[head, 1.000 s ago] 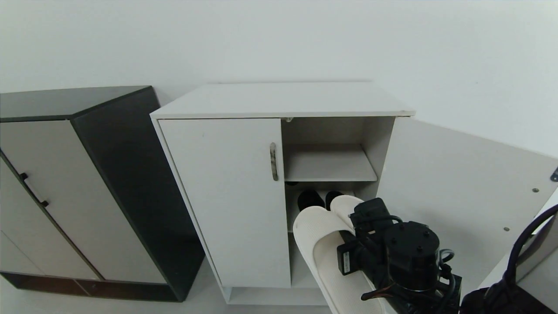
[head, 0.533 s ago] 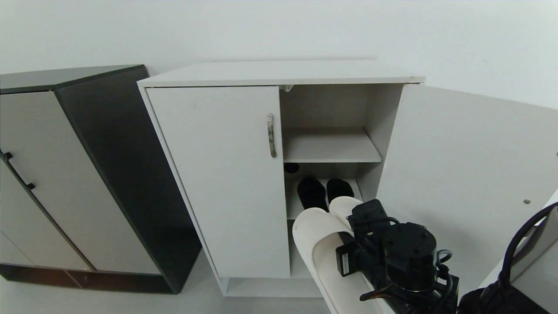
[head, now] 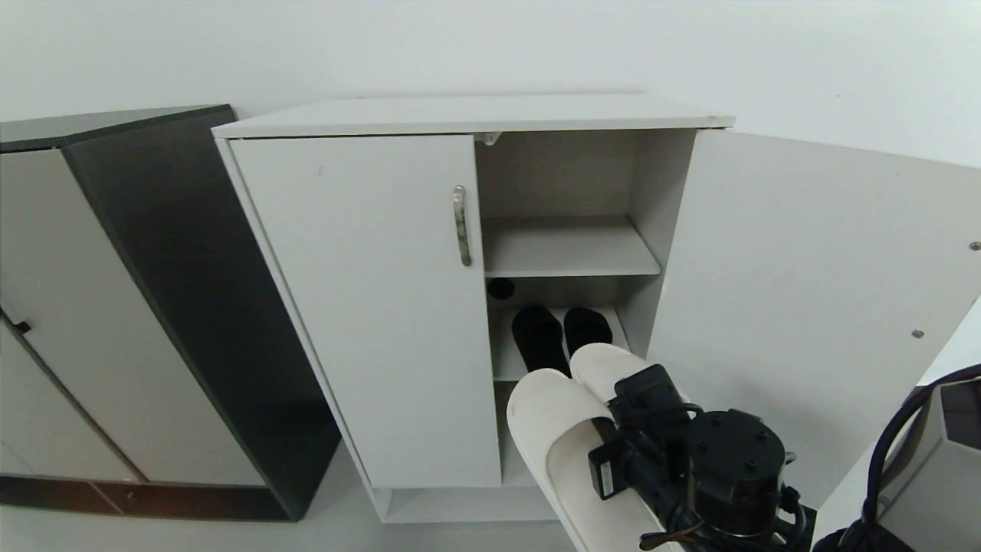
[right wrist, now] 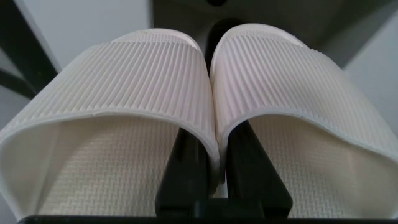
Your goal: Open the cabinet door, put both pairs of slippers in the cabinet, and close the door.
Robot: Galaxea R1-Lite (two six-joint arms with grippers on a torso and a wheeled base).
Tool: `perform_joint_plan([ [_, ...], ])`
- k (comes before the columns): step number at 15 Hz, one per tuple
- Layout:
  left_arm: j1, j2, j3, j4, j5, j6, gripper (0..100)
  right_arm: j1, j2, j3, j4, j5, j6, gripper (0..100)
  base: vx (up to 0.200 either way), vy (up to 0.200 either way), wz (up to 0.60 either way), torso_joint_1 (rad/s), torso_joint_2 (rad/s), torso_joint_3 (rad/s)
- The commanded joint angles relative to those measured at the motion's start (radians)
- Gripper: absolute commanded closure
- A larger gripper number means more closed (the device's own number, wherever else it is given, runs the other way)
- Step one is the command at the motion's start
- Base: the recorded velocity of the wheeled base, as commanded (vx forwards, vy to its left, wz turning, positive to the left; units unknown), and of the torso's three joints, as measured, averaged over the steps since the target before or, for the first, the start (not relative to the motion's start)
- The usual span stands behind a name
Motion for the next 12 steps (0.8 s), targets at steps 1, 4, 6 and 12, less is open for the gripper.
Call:
perform_joint_plan([
  [1, 0.000, 0.001, 0.000, 0.000, 0.000, 0.000, 100, -0.001, 0.011, 0.009, -0.006, 0.000, -0.004, 100, 0.000, 0.000, 0.00, 0.000, 0.00, 0.000],
  [4, 0.000, 0.001, 0.000, 0.000, 0.002, -0.008, 100, -0.002, 0.041, 0.004, -0.015, 0.020, -0.003, 100, 0.000, 0.000, 0.00, 0.000, 0.00, 0.000],
  [6, 0.000, 0.001, 0.000, 0.000, 0.002, -0.008, 100, -0.002, 0.049, 0.014, -0.052, 0.026, -0.003, 100, 0.000, 0.000, 0.00, 0.000, 0.00, 0.000],
  [12, 0.002, 0.001, -0.002, 0.000, 0.002, -0.009, 100, -0.028, 0.146, -0.026, -0.169, 0.014, -0.058, 100, 0.000, 0.000, 0.00, 0.002, 0.05, 0.039],
])
